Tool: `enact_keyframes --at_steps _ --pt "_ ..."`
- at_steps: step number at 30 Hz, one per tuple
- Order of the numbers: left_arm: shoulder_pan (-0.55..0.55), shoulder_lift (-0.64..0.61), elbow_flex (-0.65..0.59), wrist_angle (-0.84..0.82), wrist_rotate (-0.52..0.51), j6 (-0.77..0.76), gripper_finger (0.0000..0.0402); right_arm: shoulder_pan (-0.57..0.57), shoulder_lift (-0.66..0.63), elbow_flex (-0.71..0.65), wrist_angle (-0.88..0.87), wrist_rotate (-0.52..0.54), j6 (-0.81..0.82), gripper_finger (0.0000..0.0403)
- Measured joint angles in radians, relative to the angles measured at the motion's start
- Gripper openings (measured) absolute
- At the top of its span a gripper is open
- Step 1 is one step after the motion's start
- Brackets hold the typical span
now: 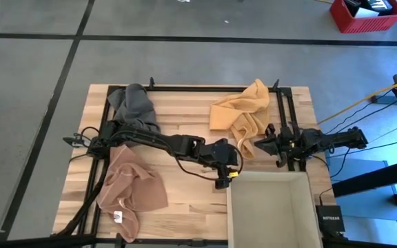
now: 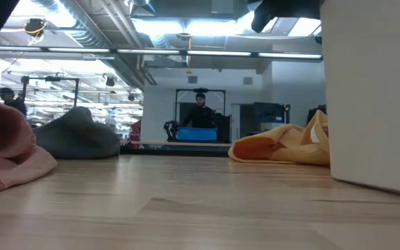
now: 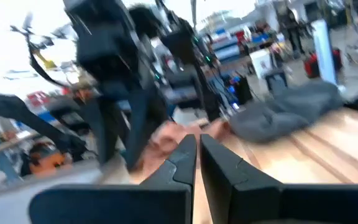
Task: Fold towel
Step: Move the brown laundry organizer to the top center of the table
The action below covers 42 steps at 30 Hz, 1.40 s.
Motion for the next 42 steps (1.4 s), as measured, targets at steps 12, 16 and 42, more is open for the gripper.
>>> enact_keyframes --at_steps 12,16,42 --pt "-0.006 -0.017 0.001 -0.037 -0.075 0.065 0.0003 0.0 0.0 0.103 0.21 0.003 0.023 0.0026" --pt "-0.029 -0.053 0.004 -0.103 -0.121 0.065 0.0002 0.0 0.0 0.147 0.24 0.001 0.028 0.0026" --pt "-0.092 -0.46 0.006 -0.924 -0.586 -0.225 0.0 0.0 0.0 0.195 0.131 -0.017 0.021 0.0026"
